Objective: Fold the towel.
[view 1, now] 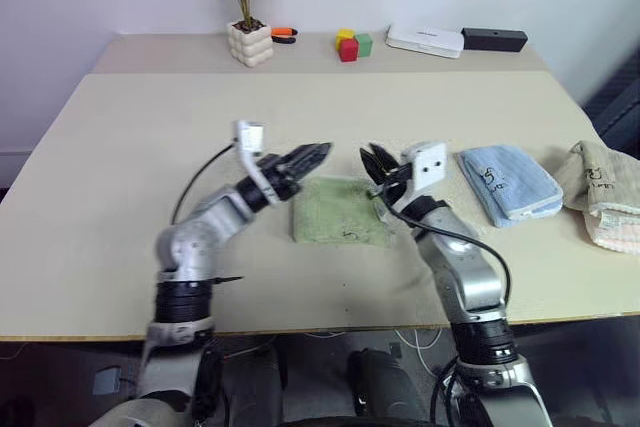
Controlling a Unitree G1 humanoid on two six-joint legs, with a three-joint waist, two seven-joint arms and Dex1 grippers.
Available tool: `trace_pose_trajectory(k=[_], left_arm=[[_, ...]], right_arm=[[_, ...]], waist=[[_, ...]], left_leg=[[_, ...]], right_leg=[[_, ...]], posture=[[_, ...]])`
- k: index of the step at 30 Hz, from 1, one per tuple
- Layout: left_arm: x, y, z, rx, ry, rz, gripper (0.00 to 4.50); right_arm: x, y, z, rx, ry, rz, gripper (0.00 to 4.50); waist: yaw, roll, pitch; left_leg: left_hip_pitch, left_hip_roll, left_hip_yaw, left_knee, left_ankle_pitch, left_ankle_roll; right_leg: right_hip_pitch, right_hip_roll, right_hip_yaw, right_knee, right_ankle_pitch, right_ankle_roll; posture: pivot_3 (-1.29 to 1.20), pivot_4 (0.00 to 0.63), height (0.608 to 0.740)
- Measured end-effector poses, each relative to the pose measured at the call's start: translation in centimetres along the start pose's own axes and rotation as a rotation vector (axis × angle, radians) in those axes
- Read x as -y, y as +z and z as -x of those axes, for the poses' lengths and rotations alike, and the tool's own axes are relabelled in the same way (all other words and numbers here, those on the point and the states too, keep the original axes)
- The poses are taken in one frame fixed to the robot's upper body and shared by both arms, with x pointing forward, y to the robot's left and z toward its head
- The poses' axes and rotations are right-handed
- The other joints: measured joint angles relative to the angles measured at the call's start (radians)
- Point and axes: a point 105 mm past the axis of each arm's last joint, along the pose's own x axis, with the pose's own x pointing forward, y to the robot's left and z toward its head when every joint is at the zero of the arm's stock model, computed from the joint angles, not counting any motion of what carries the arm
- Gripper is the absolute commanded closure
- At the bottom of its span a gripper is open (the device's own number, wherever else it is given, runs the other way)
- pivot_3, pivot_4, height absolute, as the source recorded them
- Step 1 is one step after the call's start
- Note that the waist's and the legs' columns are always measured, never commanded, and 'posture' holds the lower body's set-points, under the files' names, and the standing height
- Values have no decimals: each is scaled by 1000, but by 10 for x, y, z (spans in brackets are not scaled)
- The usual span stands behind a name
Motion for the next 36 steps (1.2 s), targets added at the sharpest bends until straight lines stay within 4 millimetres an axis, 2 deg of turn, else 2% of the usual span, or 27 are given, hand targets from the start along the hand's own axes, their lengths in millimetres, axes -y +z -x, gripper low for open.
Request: trace_pose_trajectory(k=[1, 2, 6, 9, 14, 23, 29, 34, 35, 36], left_arm=[[1, -6, -4, -16, 6, -18, 4438], [-1, -12, -6, -33, 26, -38, 4480], [-17, -40, -2, -100, 124, -70, 4480], [-25, -44, -2, -105, 175, -91, 4480], [-38, -49, 2, -106, 232, -108, 4480], [-60, -53, 20, -131, 267, -159, 4480], [-65, -50, 24, -112, 286, -158, 4480], [-70, -44, 31, -105, 308, -161, 4480], [-73, -40, 35, -96, 318, -157, 3950], [-74, -36, 37, -91, 320, -151, 3651]], right_arm=[[1, -2, 0, -7, -14, 12, 4500], [3, -6, 1, -21, -37, 28, 4500], [3, -27, 5, -93, -117, 53, 4500], [-4, -34, 2, -111, -146, 42, 4500], [-21, -62, 5, -200, -122, 60, 4500], [-14, -64, 3, -175, -118, 116, 4500], [-10, -65, 3, -173, -128, 145, 4500], [7, -60, 7, -170, -162, 141, 4500], [12, -56, 8, -159, -169, 100, 3983], [14, -52, 8, -141, -170, 57, 3676]], waist=[[-3, 0, 0], [-4, 0, 0], [-5, 1, 0], [-3, 1, 0], [0, 1, 0], [0, 0, -1], [0, 0, -1], [0, 0, -1], [-1, 0, -1], [-2, 0, -1]], left_leg=[[0, 0, 0, -1, 0, 0], [1, 0, 0, -1, 0, 0], [0, 1, 0, -2, 0, 0], [0, 1, 0, -1, 0, 0], [0, 0, 0, 0, 0, 0], [1, 0, 0, 0, 0, 0], [1, 0, 0, 1, 0, 0], [1, 0, 0, 1, 0, 0], [1, 1, 0, 1, 0, 0], [1, 1, 0, 0, 0, 0]], right_leg=[[0, 0, 0, 0, 0, 0], [-1, 1, 0, 0, 0, 0], [-3, 1, 0, 2, 0, 0], [-2, 1, 0, 3, 0, 0], [-2, 1, 0, 3, 0, 0], [-1, 1, 0, 3, -1, -2], [-1, 0, 0, 4, -1, -2], [-1, 0, 0, 4, -1, -1], [-1, 0, 0, 4, 0, -1], [-1, 1, 0, 4, 0, 0]], posture=[[0, 150, 740], [0, 150, 740], [0, 150, 740], [0, 150, 740], [0, 150, 740], [0, 150, 740], [0, 150, 740], [0, 150, 740], [0, 150, 740], [0, 150, 740]])
